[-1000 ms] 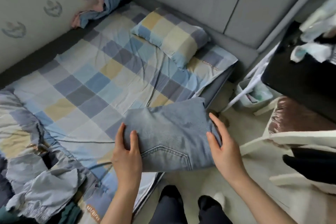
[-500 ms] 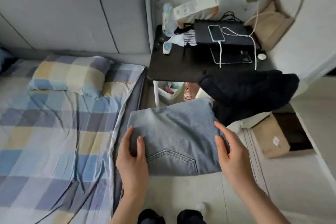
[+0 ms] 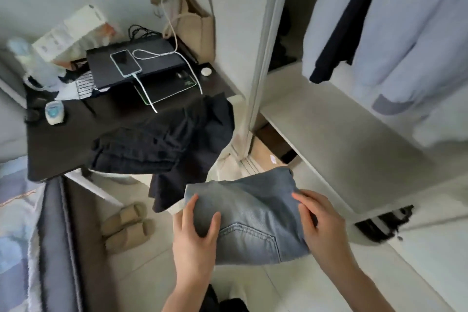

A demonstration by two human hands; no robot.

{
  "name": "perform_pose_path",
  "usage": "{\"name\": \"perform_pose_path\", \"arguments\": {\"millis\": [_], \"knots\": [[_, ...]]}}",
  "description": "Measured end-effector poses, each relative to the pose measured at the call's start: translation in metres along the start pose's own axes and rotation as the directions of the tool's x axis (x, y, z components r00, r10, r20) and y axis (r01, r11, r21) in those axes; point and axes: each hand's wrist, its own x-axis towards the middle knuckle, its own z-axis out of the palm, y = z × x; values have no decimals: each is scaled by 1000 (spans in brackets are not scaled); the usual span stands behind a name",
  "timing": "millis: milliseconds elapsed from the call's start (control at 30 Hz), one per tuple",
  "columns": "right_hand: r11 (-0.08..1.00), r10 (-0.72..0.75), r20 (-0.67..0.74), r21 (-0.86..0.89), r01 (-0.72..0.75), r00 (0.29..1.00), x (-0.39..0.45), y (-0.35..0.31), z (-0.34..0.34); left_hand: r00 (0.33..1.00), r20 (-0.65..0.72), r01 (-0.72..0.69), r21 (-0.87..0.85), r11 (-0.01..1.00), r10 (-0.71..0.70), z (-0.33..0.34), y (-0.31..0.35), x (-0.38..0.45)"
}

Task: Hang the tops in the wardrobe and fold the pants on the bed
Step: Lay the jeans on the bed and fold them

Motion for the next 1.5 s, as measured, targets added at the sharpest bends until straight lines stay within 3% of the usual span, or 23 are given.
{"name": "perform_pose_path", "arguments": {"millis": [133, 300, 467, 600, 700, 867, 967, 1033, 1067, 1133, 1167, 1267, 1367, 1433, 1500], "knots": [[975, 213, -59, -48, -215, 975, 0, 22, -15, 979, 191, -80, 45, 996, 70, 44, 14, 31], [883, 452, -87, -96, -459, 888, 17, 36, -12, 921, 356, -191, 65, 979, 156, 86, 27, 81], [798, 549, -296, -94, -596, 782, 45, 55, 3, 786, 550, -358, 34, 933, 282, 139, 49, 146], [782, 551, -422, -42, -622, 720, 81, 81, 1, 689, 639, -441, -4, 897, 341, 198, 74, 187], [757, 571, -523, 39, -652, 632, 123, 118, -12, 621, 677, -472, -81, 878, 396, 267, 103, 214], [802, 425, -760, 64, -593, 492, 179, 197, -19, 484, 668, -540, -281, 794, 565, 388, 142, 248], [794, 355, -821, 12, -608, 447, 190, 269, -7, 397, 689, -639, -267, 721, 607, 460, 133, 260], [706, 470, -742, -8, -708, 478, 186, 312, 8, 332, 815, -713, -112, 692, 474, 491, 112, 263], [599, 600, -618, -74, -797, 508, 182, 328, 17, 301, 888, -769, 12, 639, 346, 503, 97, 263], [325, 816, -343, -394, -860, 465, 166, 356, 43, 249, 965, -870, 183, 458, 88, 515, 60, 259], [265, 838, -288, -528, -807, 464, 157, 365, 54, 230, 973, -893, 201, 401, 24, 516, 41, 254], [283, 780, -247, -681, -676, 575, 142, 366, 73, 227, 971, -936, 199, 290, 67, 510, 5, 247], [252, 762, -263, -721, -646, 591, 140, 367, 70, 213, 955, -973, 186, 138, 208, 515, 1, 253], [262, 711, -240, -782, -565, 661, 147, 368, 65, 112, 942, -994, 109, 25, 315, 524, 8, 257], [315, 609, -219, -815, -486, 763, 155, 370, 66, -71, 949, -995, -45, -91, 309, 535, 8, 253]]}}
